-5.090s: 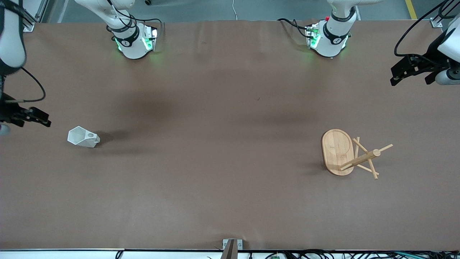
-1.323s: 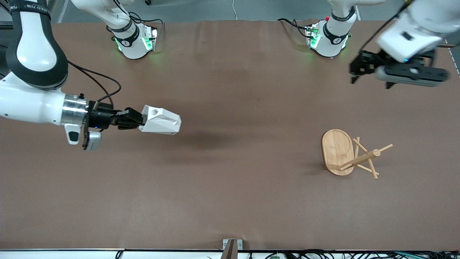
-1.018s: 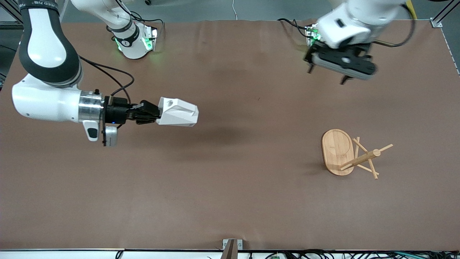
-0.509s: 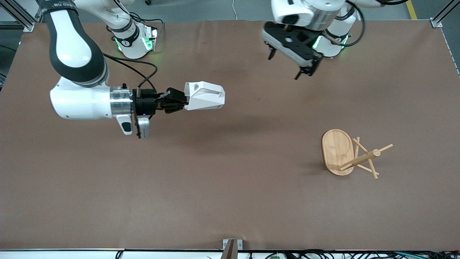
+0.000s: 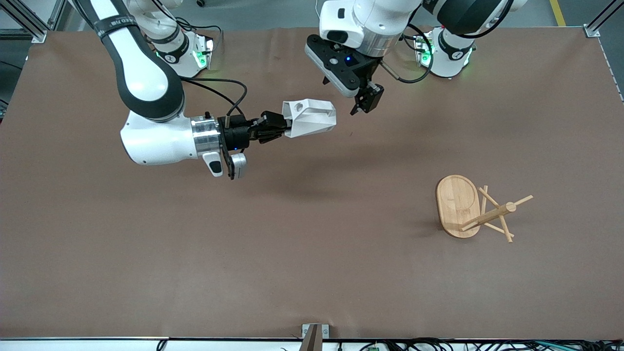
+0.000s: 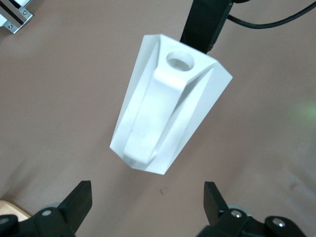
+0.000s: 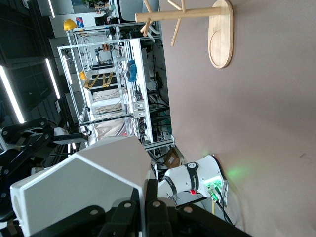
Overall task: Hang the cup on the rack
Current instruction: 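Grasp the cup with the left gripper while the right gripper releases it, then carry the cup with the left gripper toward the wooden rack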
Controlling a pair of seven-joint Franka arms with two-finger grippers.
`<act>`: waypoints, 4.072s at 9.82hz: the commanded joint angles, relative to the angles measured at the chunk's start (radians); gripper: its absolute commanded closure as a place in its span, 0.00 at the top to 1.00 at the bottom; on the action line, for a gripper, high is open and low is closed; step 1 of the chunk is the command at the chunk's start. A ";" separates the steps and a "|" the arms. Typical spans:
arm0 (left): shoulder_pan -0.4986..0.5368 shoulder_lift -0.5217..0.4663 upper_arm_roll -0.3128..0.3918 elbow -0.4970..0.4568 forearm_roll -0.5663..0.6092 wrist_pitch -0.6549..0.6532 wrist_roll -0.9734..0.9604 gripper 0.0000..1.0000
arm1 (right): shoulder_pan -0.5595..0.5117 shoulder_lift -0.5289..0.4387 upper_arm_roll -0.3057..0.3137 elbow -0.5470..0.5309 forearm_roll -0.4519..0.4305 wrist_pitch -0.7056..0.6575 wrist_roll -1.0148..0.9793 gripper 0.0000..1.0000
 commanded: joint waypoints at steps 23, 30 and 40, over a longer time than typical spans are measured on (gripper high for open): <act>0.087 0.060 0.017 -0.050 0.109 0.013 -0.266 0.02 | -0.065 -0.168 -0.201 -0.031 -0.400 -0.013 0.015 1.00; 0.266 -0.058 0.010 -0.367 0.136 0.056 -0.488 0.02 | -0.126 -0.260 -0.497 0.045 -1.028 -0.157 0.012 1.00; 0.499 -0.069 0.006 -0.507 0.135 0.088 -0.018 0.03 | -0.135 -0.333 -0.537 0.391 -1.337 -0.500 0.052 1.00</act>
